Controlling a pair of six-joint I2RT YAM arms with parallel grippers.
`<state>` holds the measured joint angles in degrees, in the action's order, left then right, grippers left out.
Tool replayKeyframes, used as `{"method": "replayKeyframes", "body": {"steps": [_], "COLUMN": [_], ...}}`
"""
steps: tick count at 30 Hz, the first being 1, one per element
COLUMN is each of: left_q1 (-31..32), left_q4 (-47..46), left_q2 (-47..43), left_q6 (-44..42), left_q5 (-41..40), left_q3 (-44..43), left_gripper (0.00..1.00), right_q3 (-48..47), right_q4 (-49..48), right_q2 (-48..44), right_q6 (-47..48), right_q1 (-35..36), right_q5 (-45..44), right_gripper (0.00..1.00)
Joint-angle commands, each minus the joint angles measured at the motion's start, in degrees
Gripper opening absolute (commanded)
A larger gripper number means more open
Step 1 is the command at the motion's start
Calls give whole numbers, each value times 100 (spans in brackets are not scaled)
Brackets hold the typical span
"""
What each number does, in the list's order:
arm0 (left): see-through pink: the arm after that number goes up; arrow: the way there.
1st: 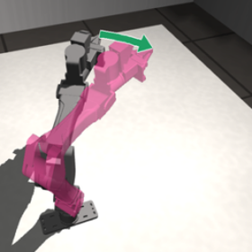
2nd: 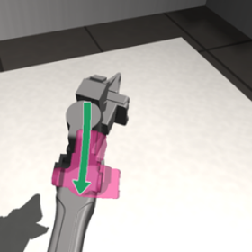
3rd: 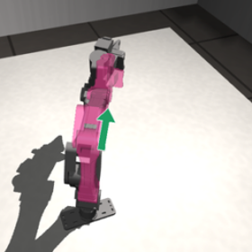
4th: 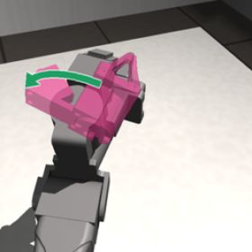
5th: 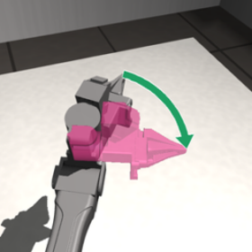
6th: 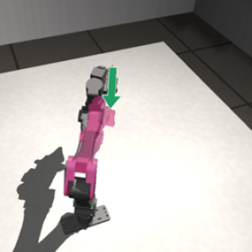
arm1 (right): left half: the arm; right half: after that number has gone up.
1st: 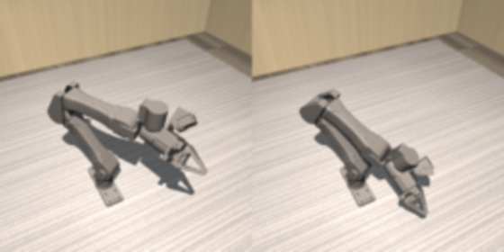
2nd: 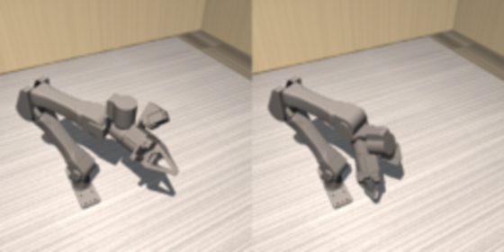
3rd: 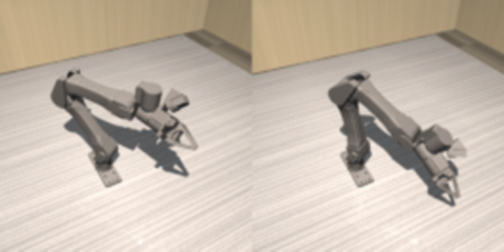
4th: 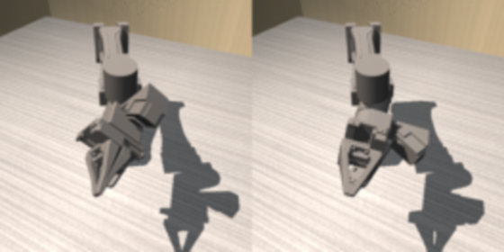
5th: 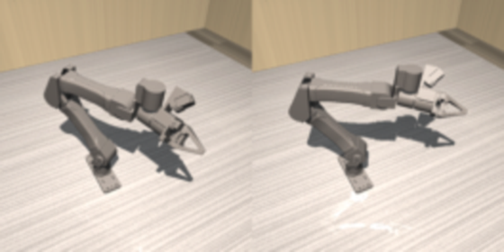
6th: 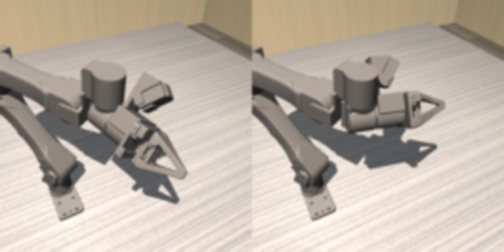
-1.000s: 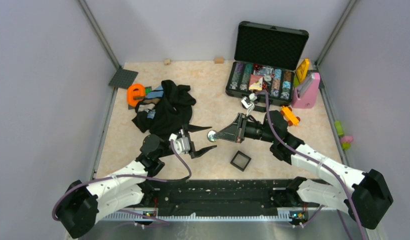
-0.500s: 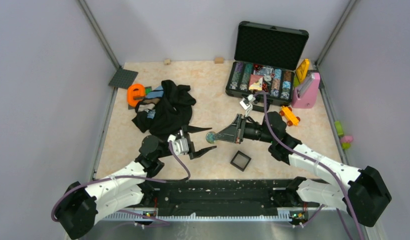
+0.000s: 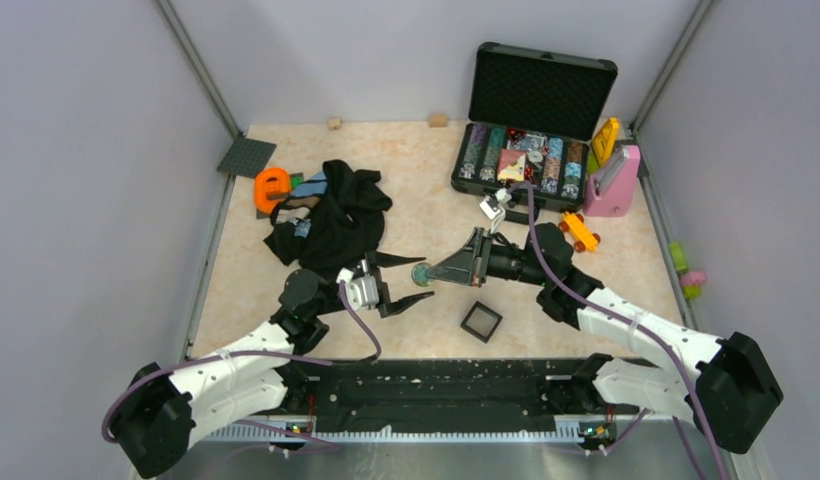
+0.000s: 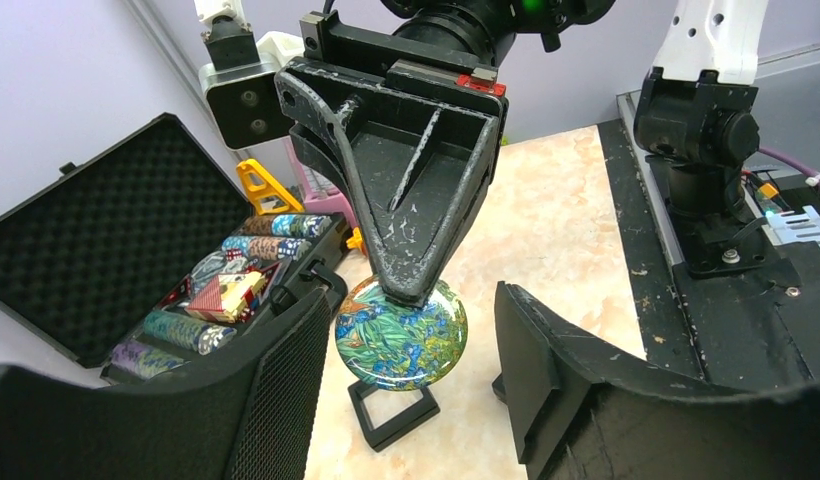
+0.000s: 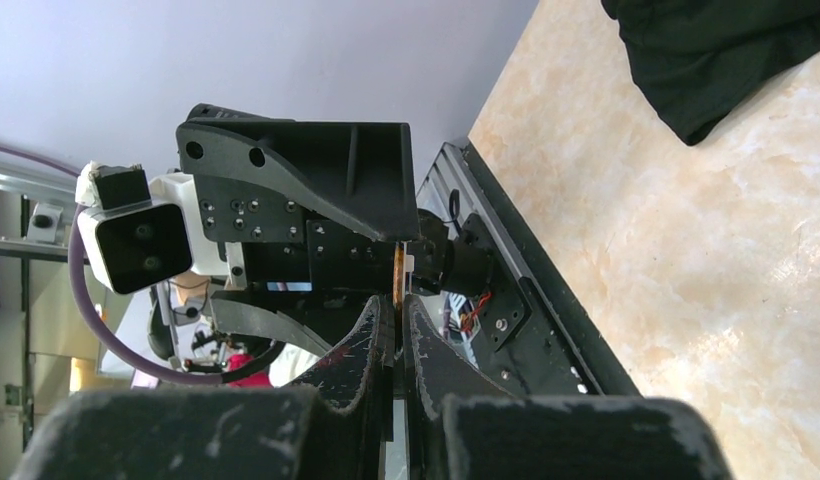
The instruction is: Remove the brooch from the garment
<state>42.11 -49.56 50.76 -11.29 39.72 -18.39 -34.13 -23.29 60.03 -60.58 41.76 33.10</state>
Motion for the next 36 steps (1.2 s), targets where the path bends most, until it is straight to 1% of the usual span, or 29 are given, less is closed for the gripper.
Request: {"method": "replayKeyframes", "body": {"steps": [1, 5, 9, 10, 12, 13, 14, 16, 21, 22, 23, 25, 27, 28, 29, 30, 33, 36], "left_q1": [35, 43, 43, 43, 49, 46, 48, 46, 54, 51, 45, 45, 43, 44, 43, 50, 48, 44], "left_q4": [-160, -115, -83, -80, -47, 1, 63, 230, 658, 668, 655, 588, 499, 455, 404, 350, 219, -48], "left_q2": [12, 37, 33, 23, -2, -37, -57, -112, -341, -388, -436, -511, -551, -579, -592, -595, -569, -456], "left_q6": [-33, -63, -86, -78, -90, -132, -161, -210, -203, -194, -182, -146, -91, -74, -55, -27, -17, 50], "left_q5": [158, 148, 155, 166, 154, 120, 100, 25, -221, -258, -290, -323, -372, -398, -419, -436, -423, -423], "left_q3": [-218, -232, -235, -235, -241, -243, -239, -235, -95, -19, 52, 222, 395, 477, 559, 645, 825, 1027], "left_gripper": [64, 54, 53, 51, 42, 41, 41, 41, 42, 41, 41, 41, 41, 41, 41, 41, 40, 40], "right_q3": [-42, -2, 7, 9, 32, 37, 33, -39, -441, -472, -482, -445, -368, -329, -309, -286, -128, 153], "right_q4": [-371, -444, -481, -483, -478, -471, -433, 15, 2018, 2355, 2830, 3418, 3978, 4220, 4488, 4705, 4966, 4831], "right_q2": [-62, -57, -69, -64, -61, -62, -68, -125, -599, -736, -945, -1210, -1378, -1409, -1398, -1346, -1180, -1125], "right_q6": [-80, -146, -190, -191, -198, -192, -168, 38, 1228, 1463, 1720, 2221, 2480, 2510, 2418, 2267, 2101, 1810], "right_q1": [-36, -36, -36, -36, -35, -36, -36, -36, -36, -36, -36, -36, -36, -36, -36, -36, -36, -36], "right_q5": [99, 100, 79, 74, 65, 60, 52, -122, -1047, -1267, -1531, -2064, -2621, -2870, -3205, -3455, -3795, -4154], "right_gripper": [0, 0, 0, 0, 1, 14, 25, 43, 71, 75, 77, 79, 85, 87, 94, 96, 99, 99]}}
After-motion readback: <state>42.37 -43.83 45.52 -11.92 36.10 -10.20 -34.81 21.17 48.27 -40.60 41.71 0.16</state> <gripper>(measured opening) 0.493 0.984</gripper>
